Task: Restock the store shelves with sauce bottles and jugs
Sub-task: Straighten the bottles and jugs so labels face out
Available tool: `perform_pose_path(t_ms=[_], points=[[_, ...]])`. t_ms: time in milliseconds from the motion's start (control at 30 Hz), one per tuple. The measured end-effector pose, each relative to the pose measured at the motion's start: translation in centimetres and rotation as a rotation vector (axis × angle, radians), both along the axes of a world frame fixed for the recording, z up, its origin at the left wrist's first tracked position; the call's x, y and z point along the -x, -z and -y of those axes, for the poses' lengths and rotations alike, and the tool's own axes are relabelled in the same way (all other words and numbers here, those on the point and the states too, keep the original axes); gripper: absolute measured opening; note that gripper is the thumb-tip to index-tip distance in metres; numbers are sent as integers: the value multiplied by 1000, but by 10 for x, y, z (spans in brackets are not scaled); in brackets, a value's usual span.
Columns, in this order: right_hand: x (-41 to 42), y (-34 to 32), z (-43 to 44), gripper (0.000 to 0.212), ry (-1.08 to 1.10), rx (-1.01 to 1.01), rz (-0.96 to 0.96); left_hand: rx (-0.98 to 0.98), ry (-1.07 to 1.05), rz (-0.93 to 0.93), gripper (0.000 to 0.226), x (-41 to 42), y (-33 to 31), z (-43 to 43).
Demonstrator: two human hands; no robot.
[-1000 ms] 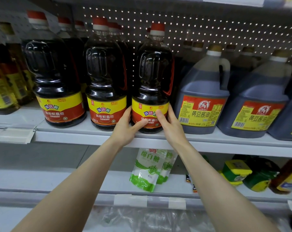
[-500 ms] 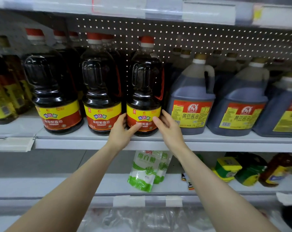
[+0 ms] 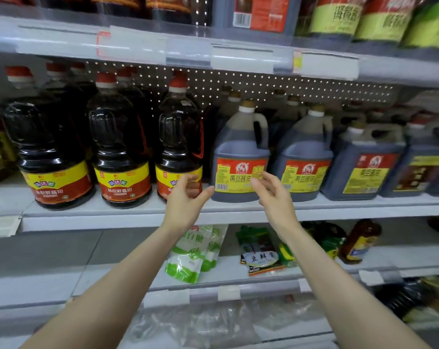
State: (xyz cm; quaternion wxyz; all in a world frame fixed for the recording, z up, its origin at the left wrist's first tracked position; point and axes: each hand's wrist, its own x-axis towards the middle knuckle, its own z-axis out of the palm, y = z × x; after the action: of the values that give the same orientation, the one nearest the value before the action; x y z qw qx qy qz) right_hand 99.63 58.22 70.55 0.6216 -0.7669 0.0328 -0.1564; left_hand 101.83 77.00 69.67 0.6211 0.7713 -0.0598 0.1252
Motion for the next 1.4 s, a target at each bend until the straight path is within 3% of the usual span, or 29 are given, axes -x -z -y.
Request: perform_pose_path(t_ms=[367, 467, 533, 700, 867, 1400], points=[[-44, 17, 44, 72, -131, -8, -58, 70, 50, -126, 86, -33, 21, 57], [-62, 24, 47, 87, -194, 19, -51, 58, 10, -103, 99, -45, 26, 61], [-74, 30, 48, 94, -233, 45, -42, 63, 12, -81, 92, -53, 30, 64], [-96, 45, 50, 74, -250, -3, -47, 65, 34, -22, 47, -69, 37, 73], [-104, 54, 53, 74, -255, 41, -41, 65, 41, -32, 56, -76, 41, 69], [-113, 58, 52, 77, -220, 159, -66, 103, 63, -4, 50, -77, 42, 70]])
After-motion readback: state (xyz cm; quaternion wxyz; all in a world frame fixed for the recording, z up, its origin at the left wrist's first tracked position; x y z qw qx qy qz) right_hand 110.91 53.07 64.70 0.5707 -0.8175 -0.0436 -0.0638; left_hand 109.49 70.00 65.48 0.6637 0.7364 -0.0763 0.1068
